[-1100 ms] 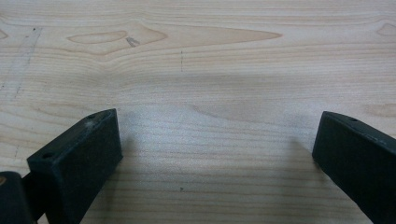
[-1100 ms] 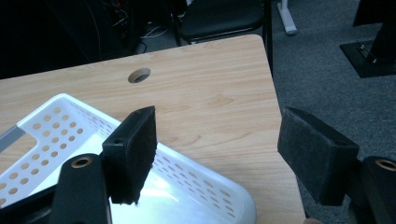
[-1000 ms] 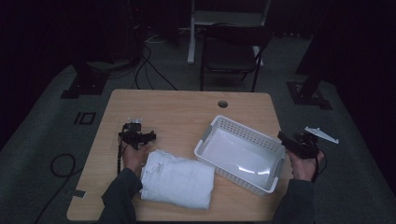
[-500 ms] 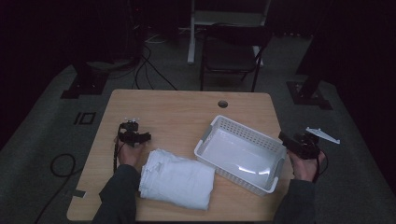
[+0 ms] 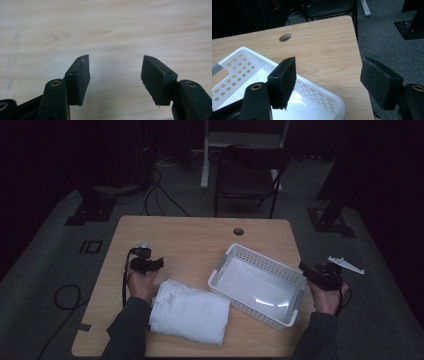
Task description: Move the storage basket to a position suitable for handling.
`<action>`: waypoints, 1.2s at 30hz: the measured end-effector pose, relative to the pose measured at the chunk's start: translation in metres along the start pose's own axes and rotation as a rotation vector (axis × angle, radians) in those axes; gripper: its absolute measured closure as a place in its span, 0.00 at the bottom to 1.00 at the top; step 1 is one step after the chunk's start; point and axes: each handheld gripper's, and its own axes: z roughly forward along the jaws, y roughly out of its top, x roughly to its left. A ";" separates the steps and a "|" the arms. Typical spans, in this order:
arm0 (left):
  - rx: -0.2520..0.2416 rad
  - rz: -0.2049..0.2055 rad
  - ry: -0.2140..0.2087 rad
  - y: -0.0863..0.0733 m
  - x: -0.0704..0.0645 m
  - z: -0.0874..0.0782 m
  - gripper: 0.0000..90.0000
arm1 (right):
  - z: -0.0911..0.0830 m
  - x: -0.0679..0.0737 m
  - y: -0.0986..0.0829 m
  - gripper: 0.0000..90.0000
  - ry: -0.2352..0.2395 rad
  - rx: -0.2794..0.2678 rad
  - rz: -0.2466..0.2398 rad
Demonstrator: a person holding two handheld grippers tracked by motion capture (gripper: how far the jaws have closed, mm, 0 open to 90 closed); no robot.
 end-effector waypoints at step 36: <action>0.020 0.321 -0.356 0.016 -0.174 0.013 0.49 | 0.000 0.005 0.001 0.41 0.072 0.000 -0.026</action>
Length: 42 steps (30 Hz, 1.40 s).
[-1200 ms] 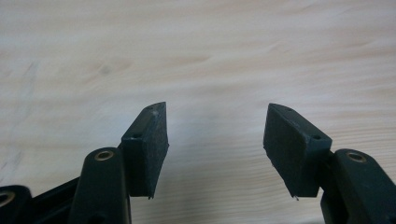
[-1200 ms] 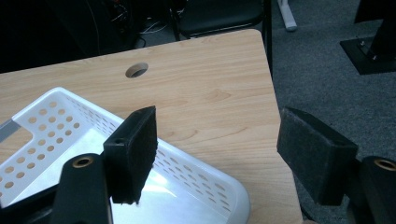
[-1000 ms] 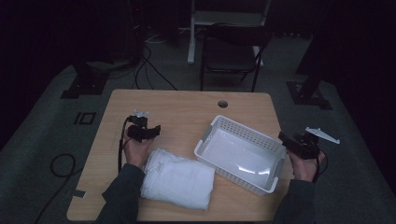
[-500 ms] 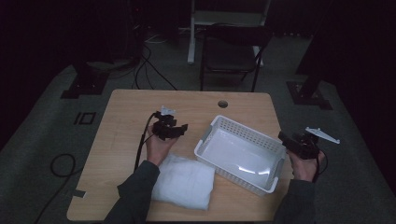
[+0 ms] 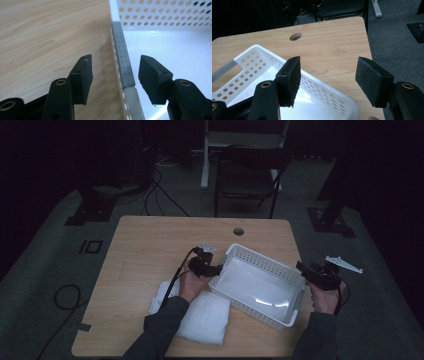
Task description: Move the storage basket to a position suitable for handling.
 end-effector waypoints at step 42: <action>0.000 -0.345 0.184 -0.001 0.096 -0.011 0.88 | 0.022 0.042 -0.003 0.47 0.012 0.056 -0.129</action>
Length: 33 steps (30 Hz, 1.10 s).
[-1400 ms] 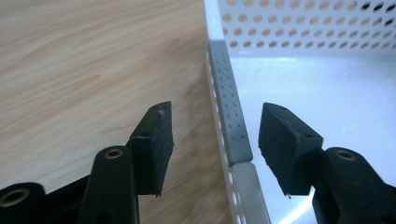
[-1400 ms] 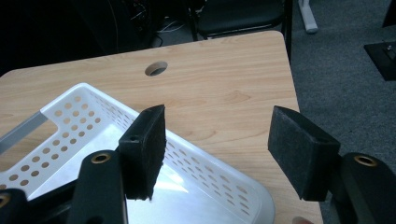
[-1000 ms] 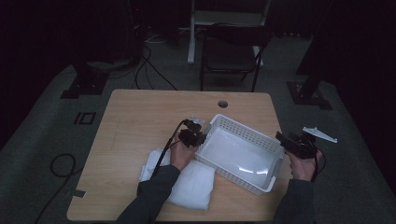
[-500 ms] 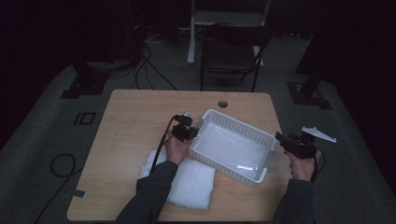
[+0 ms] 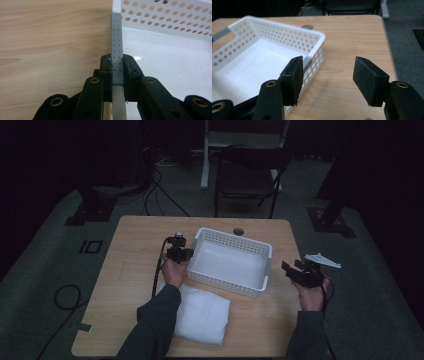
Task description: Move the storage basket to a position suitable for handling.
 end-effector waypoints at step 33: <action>-0.060 -0.004 -0.042 -0.022 0.079 -0.030 0.77 | 0.089 0.100 0.003 0.76 0.190 0.176 -0.154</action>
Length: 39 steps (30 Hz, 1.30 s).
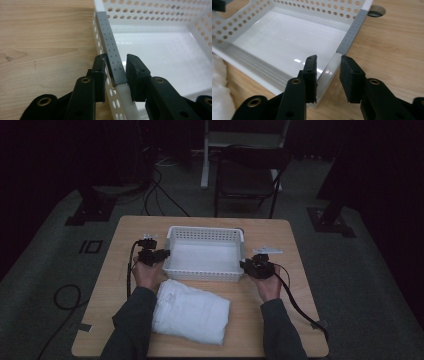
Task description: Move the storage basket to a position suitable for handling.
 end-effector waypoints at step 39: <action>-0.115 0.104 -0.037 -0.070 -0.025 -0.076 0.48 | -0.055 0.061 -0.050 0.44 0.019 -0.070 -0.198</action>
